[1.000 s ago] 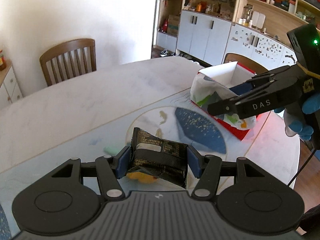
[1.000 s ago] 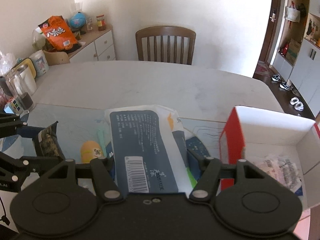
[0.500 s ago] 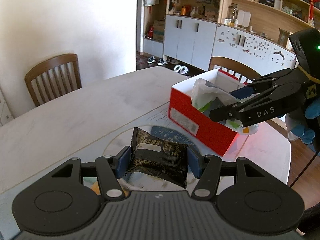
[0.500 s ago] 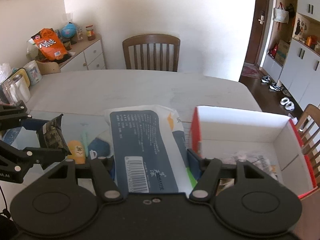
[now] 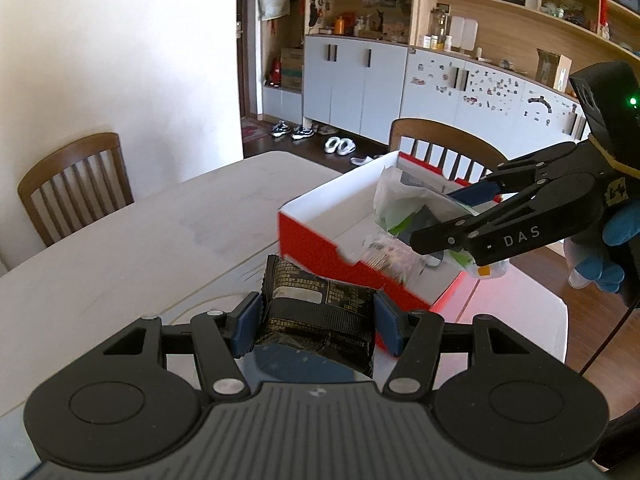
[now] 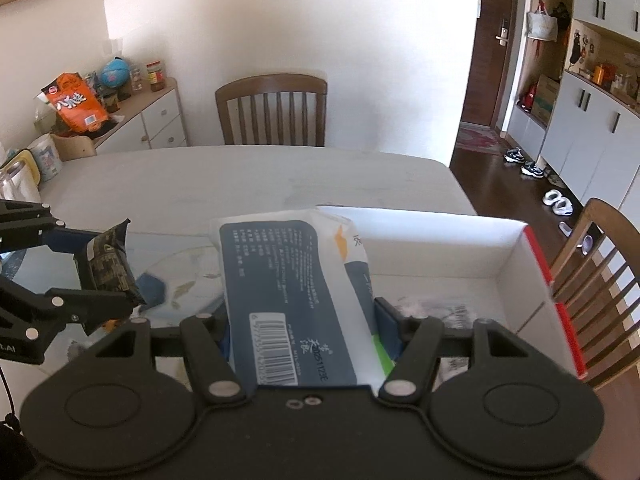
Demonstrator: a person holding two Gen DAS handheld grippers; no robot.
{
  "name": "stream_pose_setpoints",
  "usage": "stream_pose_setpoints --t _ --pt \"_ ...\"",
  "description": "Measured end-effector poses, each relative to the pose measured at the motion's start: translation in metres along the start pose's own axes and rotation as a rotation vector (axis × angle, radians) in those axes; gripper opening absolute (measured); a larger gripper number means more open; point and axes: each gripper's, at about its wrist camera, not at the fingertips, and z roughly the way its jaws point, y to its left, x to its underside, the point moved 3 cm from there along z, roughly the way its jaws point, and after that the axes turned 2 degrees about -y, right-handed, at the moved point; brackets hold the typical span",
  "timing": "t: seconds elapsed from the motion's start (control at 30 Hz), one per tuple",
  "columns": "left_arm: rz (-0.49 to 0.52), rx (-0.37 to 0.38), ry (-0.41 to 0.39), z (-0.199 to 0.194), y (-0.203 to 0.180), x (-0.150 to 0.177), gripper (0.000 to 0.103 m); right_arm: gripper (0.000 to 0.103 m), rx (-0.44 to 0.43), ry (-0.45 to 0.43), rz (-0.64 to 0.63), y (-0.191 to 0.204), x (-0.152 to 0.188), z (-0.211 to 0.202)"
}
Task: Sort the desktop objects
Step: 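Carry the dark packet and tissue pack with both tools over the red box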
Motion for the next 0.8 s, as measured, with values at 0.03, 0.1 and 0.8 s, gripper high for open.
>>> stream_pose_setpoints --t 0.03,0.1,0.8 --pt "0.004 0.002 -0.001 0.004 -0.005 -0.003 0.059 0.065 0.004 0.0 0.0 -0.004 0.001 -0.001" --pt "0.009 0.006 -0.002 0.011 -0.012 -0.008 0.059 0.065 0.008 0.002 0.005 -0.015 0.002 -0.001" --pt "0.071 0.032 0.053 0.082 -0.067 -0.04 0.059 0.065 0.04 0.01 0.029 -0.091 0.01 0.01"
